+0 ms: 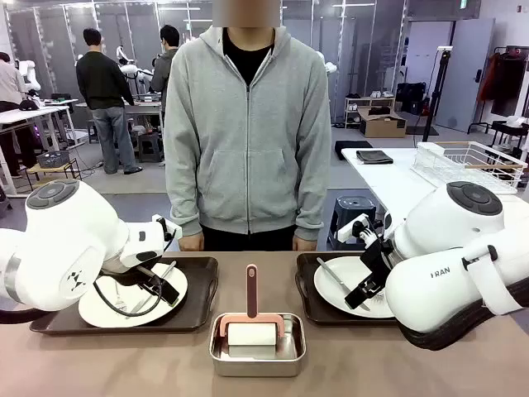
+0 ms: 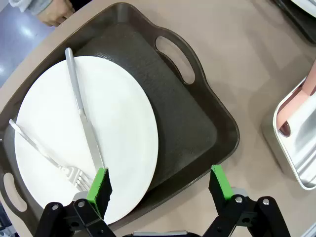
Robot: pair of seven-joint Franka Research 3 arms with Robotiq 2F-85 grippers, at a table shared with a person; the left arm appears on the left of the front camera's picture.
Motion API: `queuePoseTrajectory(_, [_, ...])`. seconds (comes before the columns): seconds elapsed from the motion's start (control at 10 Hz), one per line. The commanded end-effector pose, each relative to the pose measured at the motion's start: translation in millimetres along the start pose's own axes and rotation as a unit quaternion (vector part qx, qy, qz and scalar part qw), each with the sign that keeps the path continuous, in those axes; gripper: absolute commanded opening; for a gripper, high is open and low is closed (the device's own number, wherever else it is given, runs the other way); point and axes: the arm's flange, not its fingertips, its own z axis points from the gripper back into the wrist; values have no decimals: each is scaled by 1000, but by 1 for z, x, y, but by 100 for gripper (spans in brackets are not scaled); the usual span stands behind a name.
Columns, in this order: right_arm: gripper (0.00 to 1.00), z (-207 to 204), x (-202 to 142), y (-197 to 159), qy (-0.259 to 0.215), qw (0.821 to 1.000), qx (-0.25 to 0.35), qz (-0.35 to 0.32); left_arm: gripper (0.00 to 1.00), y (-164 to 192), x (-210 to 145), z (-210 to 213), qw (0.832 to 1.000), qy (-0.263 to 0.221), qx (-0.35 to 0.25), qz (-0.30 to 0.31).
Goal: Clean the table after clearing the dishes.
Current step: When the left (or right) Handle tray is removed, use the left hand (or right hand) to clean the left (or right) side of the table with the Lint Roller.
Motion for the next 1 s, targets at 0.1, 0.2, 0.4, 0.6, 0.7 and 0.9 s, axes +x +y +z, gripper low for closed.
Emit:
queuePoseTrajectory(0.1, [100, 0, 0, 0, 0, 1000, 0, 0, 100, 0, 0, 0, 1000, 0, 0, 0])
queuePoseTrajectory(0.2, [100, 0, 0, 0, 0, 1000, 0, 0, 100, 0, 0, 0, 1000, 0, 0, 0])
queuePoseTrajectory(0.4, [100, 0, 0, 0, 0, 1000, 0, 0, 100, 0, 0, 0, 1000, 0, 0, 0])
queuePoseTrajectory(0.6, [100, 0, 0, 0, 0, 1000, 0, 0, 100, 0, 0, 0, 1000, 0, 0, 0])
queuePoseTrajectory(0.7, [100, 0, 0, 0, 0, 1000, 0, 0, 100, 0, 0, 0, 1000, 0, 0, 0])
queuePoseTrajectory(0.9, [100, 0, 0, 0, 0, 1000, 0, 0, 100, 0, 0, 0, 1000, 0, 0, 0])
